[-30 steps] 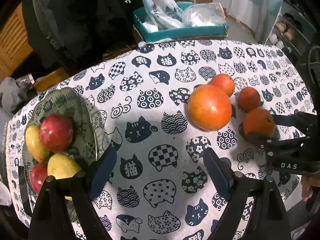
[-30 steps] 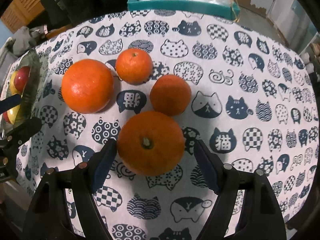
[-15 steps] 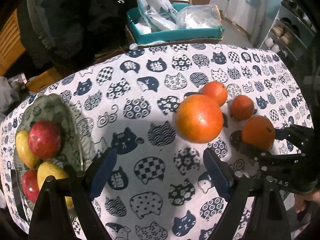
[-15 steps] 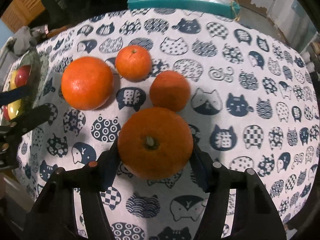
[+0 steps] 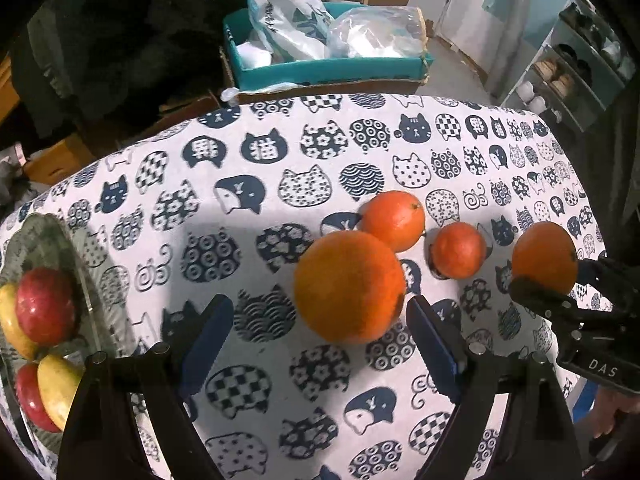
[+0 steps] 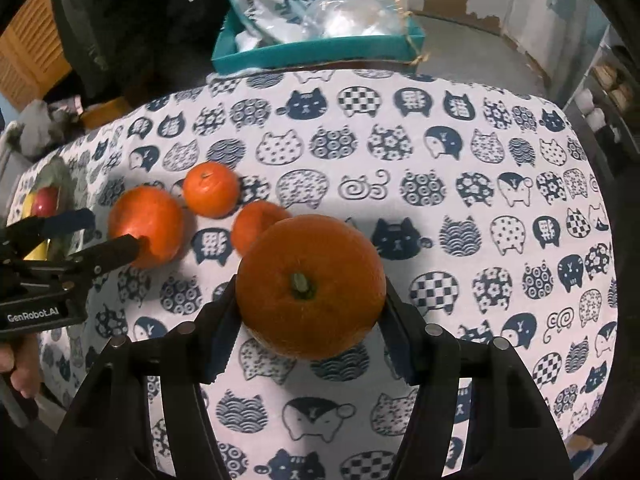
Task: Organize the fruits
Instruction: 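Grasp the large orange with the left tool while the right tool grasps its orange, then lift and carry both oranges toward the green glass bowl, then lower the orange into the bowl with the left tool while the right tool lowers its orange in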
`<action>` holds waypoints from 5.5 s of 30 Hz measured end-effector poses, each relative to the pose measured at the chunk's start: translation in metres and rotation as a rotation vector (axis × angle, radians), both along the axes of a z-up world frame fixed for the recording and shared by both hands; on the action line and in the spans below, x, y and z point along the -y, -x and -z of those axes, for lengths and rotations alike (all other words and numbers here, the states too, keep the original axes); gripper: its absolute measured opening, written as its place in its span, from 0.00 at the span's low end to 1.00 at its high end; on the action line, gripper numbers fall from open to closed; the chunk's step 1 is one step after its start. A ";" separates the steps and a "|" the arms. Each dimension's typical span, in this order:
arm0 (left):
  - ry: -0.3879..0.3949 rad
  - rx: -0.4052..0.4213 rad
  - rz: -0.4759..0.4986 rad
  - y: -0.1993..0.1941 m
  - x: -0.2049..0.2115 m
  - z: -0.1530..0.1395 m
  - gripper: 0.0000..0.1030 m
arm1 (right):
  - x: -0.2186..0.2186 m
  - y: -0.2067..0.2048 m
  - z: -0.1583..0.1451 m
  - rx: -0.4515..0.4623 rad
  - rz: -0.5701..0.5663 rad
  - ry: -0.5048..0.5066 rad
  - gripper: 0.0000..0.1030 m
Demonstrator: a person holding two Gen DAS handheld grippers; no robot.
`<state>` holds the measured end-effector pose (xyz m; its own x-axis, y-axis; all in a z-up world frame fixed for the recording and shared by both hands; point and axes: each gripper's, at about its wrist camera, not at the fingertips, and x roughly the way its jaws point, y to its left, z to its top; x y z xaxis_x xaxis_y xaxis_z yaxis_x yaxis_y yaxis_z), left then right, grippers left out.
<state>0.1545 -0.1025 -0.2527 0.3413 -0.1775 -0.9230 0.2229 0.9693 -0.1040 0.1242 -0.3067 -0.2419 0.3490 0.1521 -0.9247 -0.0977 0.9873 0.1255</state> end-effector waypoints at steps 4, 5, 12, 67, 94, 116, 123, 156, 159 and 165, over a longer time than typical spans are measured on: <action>-0.021 -0.004 0.014 -0.006 0.008 0.006 0.87 | 0.007 -0.002 0.001 -0.001 0.016 -0.006 0.62; -0.024 -0.006 0.015 -0.007 0.010 0.008 0.87 | 0.006 -0.004 0.002 -0.001 0.018 -0.005 0.62; -0.005 -0.020 0.007 -0.013 0.019 0.021 0.82 | 0.015 -0.002 0.005 -0.008 0.026 -0.004 0.62; 0.057 0.263 -0.002 0.061 -0.010 -0.115 0.64 | -0.026 0.028 -0.111 0.294 -0.084 -0.014 0.62; 0.095 0.408 -0.068 0.092 -0.059 -0.176 0.64 | -0.087 0.047 -0.163 0.396 -0.214 -0.067 0.62; 0.065 0.435 -0.243 0.106 -0.151 -0.176 0.64 | -0.175 0.032 -0.164 0.383 -0.359 -0.094 0.62; 0.060 0.423 -0.318 0.112 -0.189 -0.171 0.64 | -0.205 0.025 -0.160 0.365 -0.397 -0.109 0.62; 0.099 0.155 -0.536 0.070 -0.287 -0.060 0.64 | -0.321 -0.022 -0.063 0.142 -0.544 -0.069 0.62; 0.101 0.134 -0.536 0.066 -0.286 -0.049 0.64 | -0.322 -0.025 -0.055 0.128 -0.547 -0.059 0.62; 0.101 0.108 -0.533 0.059 -0.284 -0.036 0.64 | -0.322 -0.027 -0.039 0.097 -0.550 -0.043 0.62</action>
<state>0.0953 0.1811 -0.2167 0.4997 -0.0404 -0.8653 -0.2814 0.9371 -0.2063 0.1513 0.0149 -0.2030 0.2909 0.3723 -0.8813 -0.6097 0.7820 0.1291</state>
